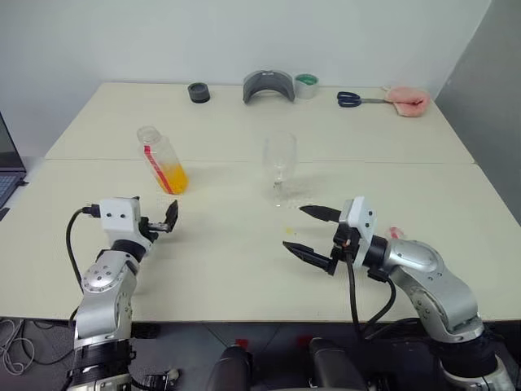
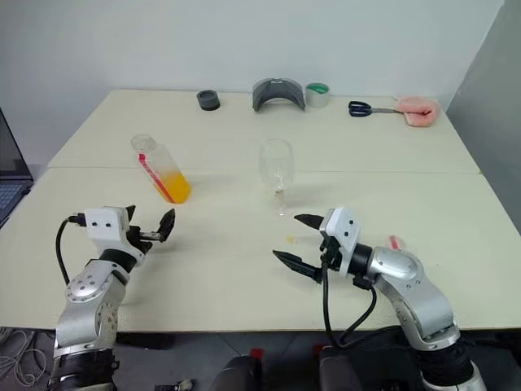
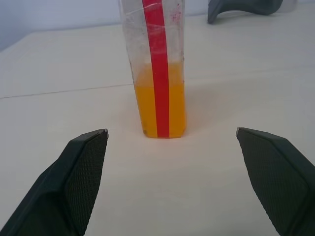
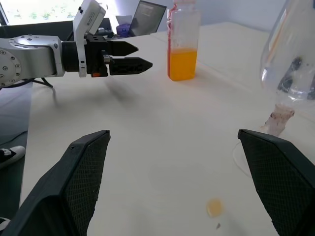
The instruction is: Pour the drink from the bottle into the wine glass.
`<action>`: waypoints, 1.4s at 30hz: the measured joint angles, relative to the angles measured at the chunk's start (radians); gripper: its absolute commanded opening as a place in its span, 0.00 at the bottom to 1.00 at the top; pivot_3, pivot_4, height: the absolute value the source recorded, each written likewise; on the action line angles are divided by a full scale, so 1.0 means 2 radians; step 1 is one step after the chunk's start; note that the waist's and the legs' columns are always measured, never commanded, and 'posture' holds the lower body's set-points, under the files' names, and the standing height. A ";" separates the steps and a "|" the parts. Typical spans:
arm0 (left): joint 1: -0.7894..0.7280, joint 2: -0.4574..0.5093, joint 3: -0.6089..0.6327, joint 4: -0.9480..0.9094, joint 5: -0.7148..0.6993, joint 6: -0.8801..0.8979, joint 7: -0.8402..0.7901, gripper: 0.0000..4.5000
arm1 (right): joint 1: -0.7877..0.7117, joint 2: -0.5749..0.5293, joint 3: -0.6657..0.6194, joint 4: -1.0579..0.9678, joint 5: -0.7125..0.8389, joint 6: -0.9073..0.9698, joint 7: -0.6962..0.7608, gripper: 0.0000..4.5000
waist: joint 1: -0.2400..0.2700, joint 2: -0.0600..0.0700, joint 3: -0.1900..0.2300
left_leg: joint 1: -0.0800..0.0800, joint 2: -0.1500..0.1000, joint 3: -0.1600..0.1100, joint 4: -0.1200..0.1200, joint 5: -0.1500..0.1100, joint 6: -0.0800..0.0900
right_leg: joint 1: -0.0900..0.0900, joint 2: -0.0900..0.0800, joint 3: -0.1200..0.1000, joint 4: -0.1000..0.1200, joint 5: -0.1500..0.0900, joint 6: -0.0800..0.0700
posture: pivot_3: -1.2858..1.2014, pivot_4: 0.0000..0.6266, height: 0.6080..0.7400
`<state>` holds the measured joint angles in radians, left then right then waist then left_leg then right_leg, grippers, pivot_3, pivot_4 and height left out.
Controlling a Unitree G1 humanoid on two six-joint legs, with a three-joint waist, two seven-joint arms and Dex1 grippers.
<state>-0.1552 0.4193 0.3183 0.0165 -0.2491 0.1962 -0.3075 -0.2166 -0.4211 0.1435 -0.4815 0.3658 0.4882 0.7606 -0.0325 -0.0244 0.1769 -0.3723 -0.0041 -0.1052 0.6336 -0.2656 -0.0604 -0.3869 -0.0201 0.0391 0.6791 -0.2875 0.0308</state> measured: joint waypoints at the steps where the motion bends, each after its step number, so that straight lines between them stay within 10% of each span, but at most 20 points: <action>1: -0.007 0.004 0.000 0.006 -0.001 0.002 -0.005 1.00 | 0.000 0.000 0.002 0.000 0.000 0.000 0.000 0.99 | 0.000 0.000 0.000 | 0.000 0.000 0.000 0.000 0.000 0.000 | 0.000 0.000 0.000 0.000 0.000 0.000 | 0.52 0.24 1.00; 42: -0.265 0.067 -0.027 0.378 0.021 -0.106 -0.113 1.00 | -0.037 0.014 0.039 0.000 -0.010 -0.006 -0.012 0.99 | 0.000 -0.001 0.000 | -0.002 0.000 -0.001 0.001 0.000 0.000 | -0.001 0.000 -0.002 0.000 0.000 0.000 | 0.52 0.24 1.00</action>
<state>-0.6847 0.5542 0.2635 0.7717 -0.2075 -0.0168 -0.5336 -0.2905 -0.3936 0.2207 -0.4817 0.3463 0.4757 0.7368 -0.0326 -0.0255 0.1774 -0.3755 -0.0048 -0.1076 0.6354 -0.2652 -0.0608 -0.3889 -0.0202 0.0360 0.6798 -0.2873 0.0306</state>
